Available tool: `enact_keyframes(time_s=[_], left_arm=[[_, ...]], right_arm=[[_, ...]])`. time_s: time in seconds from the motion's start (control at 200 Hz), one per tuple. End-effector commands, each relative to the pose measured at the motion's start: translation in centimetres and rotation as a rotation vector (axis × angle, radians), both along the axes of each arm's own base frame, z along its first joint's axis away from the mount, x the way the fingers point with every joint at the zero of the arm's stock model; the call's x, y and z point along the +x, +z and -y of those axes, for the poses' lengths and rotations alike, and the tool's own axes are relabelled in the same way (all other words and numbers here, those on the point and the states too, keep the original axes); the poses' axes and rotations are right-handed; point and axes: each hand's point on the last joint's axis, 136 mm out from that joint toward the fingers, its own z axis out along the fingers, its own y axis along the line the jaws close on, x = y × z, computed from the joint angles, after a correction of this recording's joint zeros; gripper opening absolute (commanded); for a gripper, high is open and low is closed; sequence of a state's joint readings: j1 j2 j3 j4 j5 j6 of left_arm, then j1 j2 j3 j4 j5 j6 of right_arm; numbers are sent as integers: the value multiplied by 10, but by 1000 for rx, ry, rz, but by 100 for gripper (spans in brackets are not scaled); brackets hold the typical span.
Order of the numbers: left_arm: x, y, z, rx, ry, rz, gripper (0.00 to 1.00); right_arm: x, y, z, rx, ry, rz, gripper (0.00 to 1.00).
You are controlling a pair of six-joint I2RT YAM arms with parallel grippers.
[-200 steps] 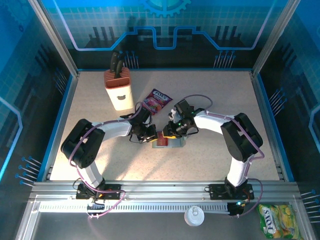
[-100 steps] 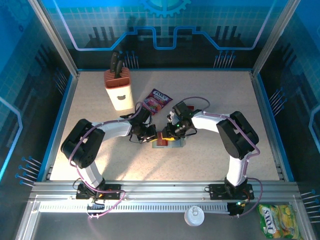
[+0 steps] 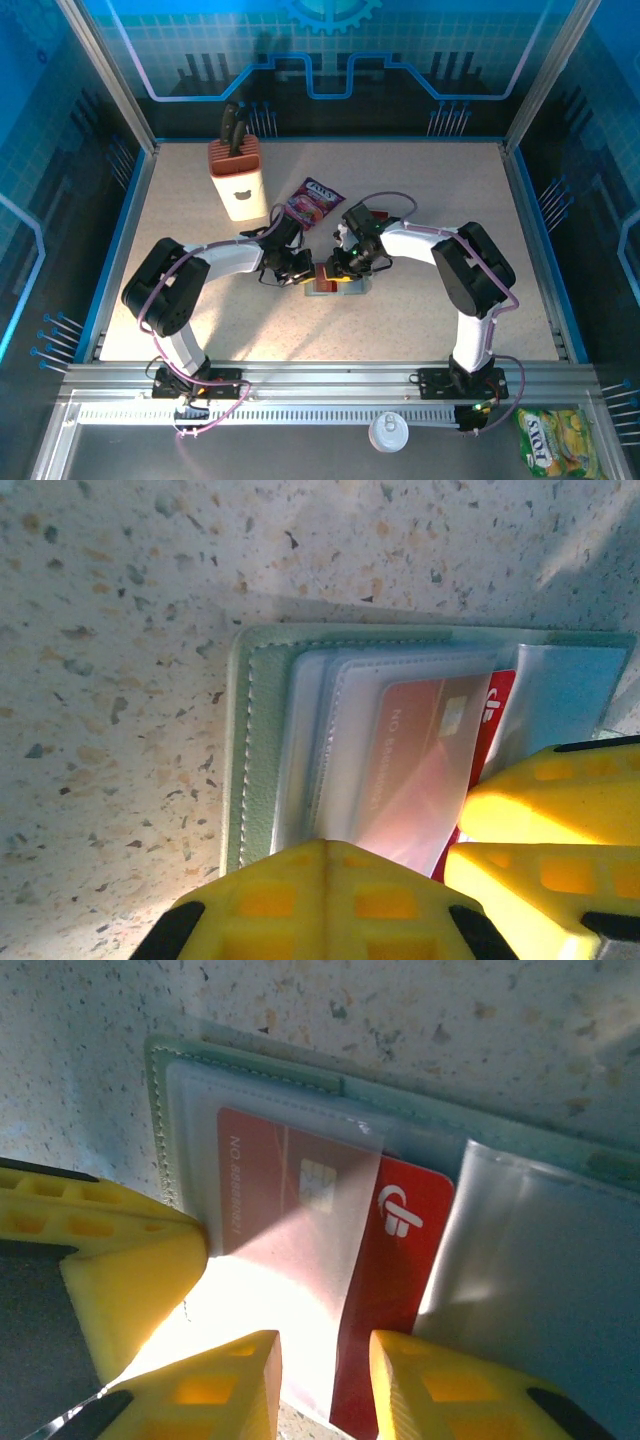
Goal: Take the credit cards out of the card holder
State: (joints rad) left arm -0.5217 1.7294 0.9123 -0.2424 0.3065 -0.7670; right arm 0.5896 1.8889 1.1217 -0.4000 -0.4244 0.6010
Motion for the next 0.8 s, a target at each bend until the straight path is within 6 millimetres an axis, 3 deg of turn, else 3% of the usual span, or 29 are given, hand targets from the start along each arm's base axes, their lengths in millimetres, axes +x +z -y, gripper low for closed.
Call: enact_keyframes(time_s=[0.0,0.45,0.79], left_arm=[[-9,-6,-10,38,1,-22,1],[-8,-5,-9,37,0,-20,1],[-8,-7,-9,39,-7,-26,0]], right_arm=[[-5,2,10,-70,16,8,31],[-4,21,-3,-42,19,33,31],[-5,13,-12,-31,13,9,31]])
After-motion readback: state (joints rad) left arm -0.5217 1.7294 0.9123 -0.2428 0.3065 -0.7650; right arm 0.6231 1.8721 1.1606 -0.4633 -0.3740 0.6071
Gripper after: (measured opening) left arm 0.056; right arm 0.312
